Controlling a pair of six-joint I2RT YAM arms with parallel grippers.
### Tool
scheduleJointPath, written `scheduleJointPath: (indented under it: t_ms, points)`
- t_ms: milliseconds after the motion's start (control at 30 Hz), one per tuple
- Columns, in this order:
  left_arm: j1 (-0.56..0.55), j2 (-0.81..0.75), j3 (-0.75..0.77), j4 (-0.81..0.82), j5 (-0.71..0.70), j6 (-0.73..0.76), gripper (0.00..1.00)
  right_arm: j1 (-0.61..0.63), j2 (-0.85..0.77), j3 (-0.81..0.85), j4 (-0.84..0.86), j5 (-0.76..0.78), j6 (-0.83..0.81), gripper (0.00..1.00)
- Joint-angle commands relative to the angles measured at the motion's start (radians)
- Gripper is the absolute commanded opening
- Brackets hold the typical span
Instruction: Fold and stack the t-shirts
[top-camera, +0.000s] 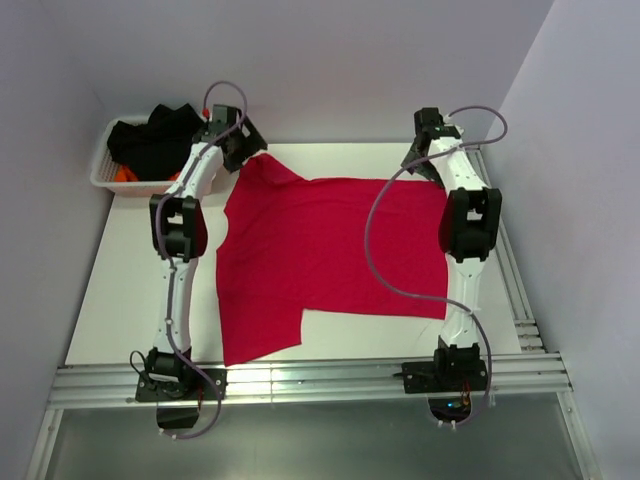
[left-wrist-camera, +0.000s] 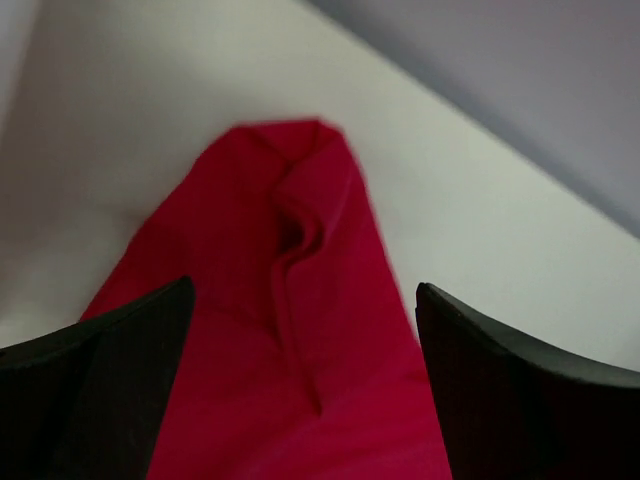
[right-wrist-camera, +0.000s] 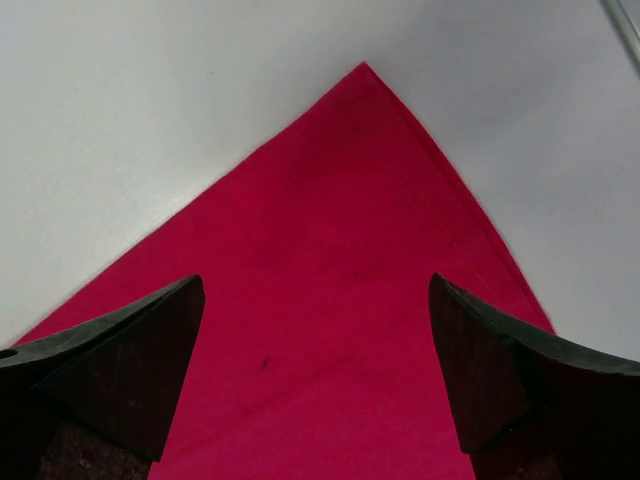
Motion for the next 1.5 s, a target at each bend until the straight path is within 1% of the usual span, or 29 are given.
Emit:
scheduleJointPath:
  t_ms: [0, 33, 67, 100, 133, 167, 200, 233, 267, 300, 333, 367, 400, 433, 500, 533, 600, 667, 767, 800, 867, 900, 933, 1033, 1100, 1200, 1300, 1400, 1467]
  points:
    - [0.001, -0.317, -0.294, 0.231, 0.052, -0.072, 0.99, -0.018, -0.025, 0.156, -0.096, 0.024, -0.012, 1.0]
    - [0.002, -0.349, -0.348, 0.251, 0.026, -0.065, 0.99, -0.022, -0.066, 0.114, -0.082, 0.016, -0.011, 1.0]
    - [0.002, -0.36, -0.344, 0.242, 0.019, -0.057, 0.99, -0.022, -0.081, 0.102, -0.077, 0.01, -0.002, 1.0]
    - [0.001, -0.348, -0.307, 0.218, 0.024, -0.048, 1.0, -0.024, -0.094, 0.096, -0.08, 0.009, 0.0, 1.0]
    - [0.001, -0.332, -0.255, 0.139, 0.029, -0.03, 0.99, -0.024, -0.121, 0.083, -0.083, 0.006, 0.004, 1.0]
    - [-0.001, -0.317, -0.15, 0.097, 0.024, -0.022, 1.0, -0.021, -0.137, 0.075, -0.082, -0.017, 0.018, 1.0]
    - [-0.007, -0.308, -0.114, 0.061, 0.015, -0.014, 1.0, -0.016, -0.155, 0.067, -0.073, -0.042, 0.023, 1.0]
    - [-0.011, -0.321, -0.115, 0.028, -0.002, -0.007, 0.99, -0.012, -0.187, 0.058, -0.068, -0.066, 0.027, 1.0]
    - [-0.016, -0.387, -0.161, 0.042, -0.002, -0.005, 0.99, 0.014, -0.203, 0.056, -0.054, -0.104, 0.026, 1.0]
    - [-0.028, -0.43, -0.225, 0.074, -0.039, -0.005, 1.0, 0.034, -0.215, 0.055, -0.045, -0.123, 0.026, 1.0]
    - [-0.034, -0.474, -0.362, 0.133, -0.054, -0.007, 0.99, 0.059, -0.239, 0.043, -0.03, -0.152, 0.021, 1.0]
    - [-0.041, -0.514, -0.425, 0.159, -0.079, -0.008, 0.99, 0.085, -0.249, 0.035, 0.002, -0.177, 0.024, 1.0]
    - [-0.056, -0.575, -0.475, 0.17, -0.092, -0.008, 0.98, 0.138, -0.253, 0.02, 0.018, -0.23, 0.03, 1.0]
    - [-0.064, -0.611, -0.552, 0.167, -0.109, -0.011, 0.95, 0.166, -0.25, 0.012, 0.059, -0.272, 0.046, 1.0]
    - [-0.076, -0.633, -0.609, 0.153, -0.108, -0.02, 0.91, 0.232, -0.233, -0.003, 0.097, -0.379, 0.082, 1.0]
    - [-0.085, -0.639, -0.664, 0.155, -0.097, -0.029, 0.89, 0.251, -0.201, -0.002, 0.116, -0.429, 0.113, 1.0]
    - [-0.096, -0.643, -0.706, 0.176, -0.044, -0.042, 0.88, 0.295, -0.14, 0.047, 0.107, -0.47, 0.139, 1.0]
    - [-0.102, -0.624, -0.7, 0.158, -0.016, -0.078, 0.91, 0.312, -0.121, 0.064, 0.07, -0.476, 0.15, 1.0]
    - [-0.126, -0.564, -0.66, 0.101, -0.02, -0.143, 0.9, 0.321, -0.183, -0.043, 0.1, -0.444, 0.124, 1.0]
    - [-0.143, -0.545, -0.658, 0.124, -0.027, -0.155, 0.9, 0.32, -0.213, -0.142, 0.114, -0.43, 0.113, 1.0]
    - [-0.162, -0.524, -0.634, 0.132, -0.056, -0.2, 0.91, 0.317, -0.314, -0.248, 0.153, -0.396, 0.089, 1.0]
    - [-0.174, -0.486, -0.616, 0.115, -0.077, -0.227, 0.91, 0.312, -0.386, -0.355, 0.163, -0.393, 0.086, 1.0]
    - [-0.177, -0.463, -0.562, 0.096, -0.086, -0.243, 0.9, 0.309, -0.419, -0.406, 0.173, -0.393, 0.08, 1.0]
    - [-0.183, -0.372, -0.475, 0.047, -0.123, -0.299, 0.88, 0.291, -0.555, -0.586, 0.185, -0.384, 0.073, 1.0]
    - [-0.188, -0.34, -0.462, 0.049, -0.143, -0.319, 0.88, 0.278, -0.658, -0.695, 0.185, -0.375, 0.07, 1.0]
    - [-0.194, -0.311, -0.453, 0.046, -0.181, -0.359, 0.87, 0.262, -0.774, -0.796, 0.17, -0.346, 0.06, 1.0]
    - [-0.196, -0.283, -0.425, 0.011, -0.226, -0.387, 0.86, 0.233, -0.866, -0.859, 0.142, -0.333, 0.049, 1.0]
    - [-0.196, -0.277, -0.425, 0.007, -0.247, -0.399, 0.85, 0.211, -0.936, -0.908, 0.125, -0.323, 0.041, 1.0]
    - [-0.196, -0.281, -0.454, 0.032, -0.243, -0.408, 0.84, 0.197, -0.956, -0.928, 0.113, -0.312, 0.04, 1.0]
